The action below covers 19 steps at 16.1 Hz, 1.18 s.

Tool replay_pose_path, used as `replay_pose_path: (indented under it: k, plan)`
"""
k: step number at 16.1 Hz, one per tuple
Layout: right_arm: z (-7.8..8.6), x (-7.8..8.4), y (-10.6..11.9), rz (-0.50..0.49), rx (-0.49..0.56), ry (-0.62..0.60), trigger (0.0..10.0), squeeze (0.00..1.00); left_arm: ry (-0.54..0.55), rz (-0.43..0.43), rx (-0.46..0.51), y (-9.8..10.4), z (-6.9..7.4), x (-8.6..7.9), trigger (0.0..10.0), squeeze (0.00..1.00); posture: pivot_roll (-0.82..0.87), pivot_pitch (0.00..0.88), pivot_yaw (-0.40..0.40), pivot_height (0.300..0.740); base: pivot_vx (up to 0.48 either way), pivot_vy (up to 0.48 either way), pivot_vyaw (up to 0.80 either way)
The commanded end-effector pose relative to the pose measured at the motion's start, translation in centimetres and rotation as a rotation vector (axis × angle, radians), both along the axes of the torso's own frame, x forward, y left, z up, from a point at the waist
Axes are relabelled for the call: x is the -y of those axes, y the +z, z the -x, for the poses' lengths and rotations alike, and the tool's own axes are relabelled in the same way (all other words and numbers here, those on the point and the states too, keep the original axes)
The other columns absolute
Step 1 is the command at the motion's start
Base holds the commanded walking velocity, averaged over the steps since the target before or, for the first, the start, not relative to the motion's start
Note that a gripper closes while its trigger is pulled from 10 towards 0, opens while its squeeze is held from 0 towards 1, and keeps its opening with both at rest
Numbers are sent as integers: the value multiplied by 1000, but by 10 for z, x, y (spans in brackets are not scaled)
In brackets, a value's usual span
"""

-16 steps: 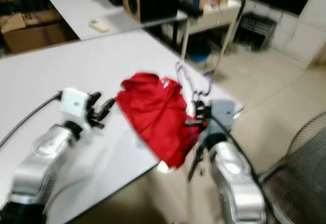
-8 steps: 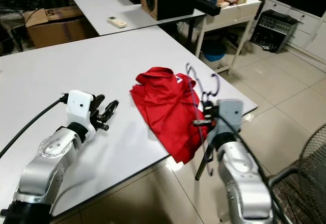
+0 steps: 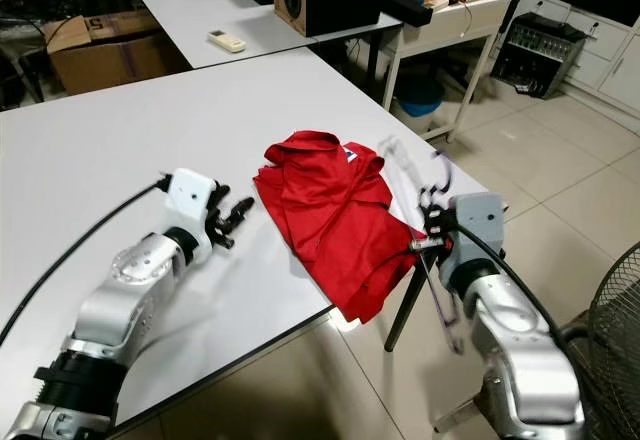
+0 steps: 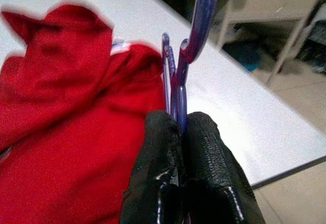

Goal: Hang hanger

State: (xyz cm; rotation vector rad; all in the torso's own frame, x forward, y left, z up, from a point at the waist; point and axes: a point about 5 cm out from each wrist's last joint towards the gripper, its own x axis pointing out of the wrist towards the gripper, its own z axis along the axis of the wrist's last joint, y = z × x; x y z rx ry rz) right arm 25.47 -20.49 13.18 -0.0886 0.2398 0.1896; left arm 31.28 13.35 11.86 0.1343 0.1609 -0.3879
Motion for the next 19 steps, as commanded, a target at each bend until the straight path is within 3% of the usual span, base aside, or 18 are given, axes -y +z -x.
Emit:
replay_pose_path:
  k: [1,3,6,7,9,10,12,14,15,16,19]
  plan:
    - [-2,-4,-4,-3,-50,77,10000,0,29,-11,13,2,-3,-7,10000,0,-165,0,14,740,0,0,0]
    - [-11,-16,-9,-11,-144,225,10000,0,84,-27,35,4,-3,-24,10000,0,-140,0,-11,740,0,0,0]
    - [-23,-59,6,-75,-88,462,10000,0,166,-42,68,10,1,-48,10000,0,-107,0,-39,740,0,0,0]
    - [-24,-67,8,-80,-72,494,10000,0,173,-45,70,11,2,-51,10000,0,-92,0,-48,740,0,0,0]
    - [-34,-97,10,-122,-24,573,10000,0,151,-69,64,9,10,-52,10000,0,-77,0,-50,740,0,0,0]
    - [-38,-102,10,-125,-6,565,10000,0,143,-80,63,8,11,-52,10000,0,-74,0,-49,740,0,0,0]
    - [-53,-92,16,-133,68,413,10000,0,138,-81,66,8,12,-52,10000,0,-70,0,-46,740,0,0,0]
    - [-58,-61,21,-107,121,250,10000,0,98,-83,67,9,15,-51,10000,0,-71,0,-35,740,0,0,0]
    - [-58,-58,22,-110,128,238,10000,0,94,-84,64,9,15,-51,10000,0,-72,0,-33,740,0,0,0]
    - [-51,-38,27,-82,156,204,10000,0,7,-114,17,3,21,-43,10000,0,-81,0,-9,740,0,0,0]
    - [-29,-20,29,-26,160,219,10000,0,-138,-201,-145,-22,31,-32,10000,0,-98,0,33,740,0,0,0]
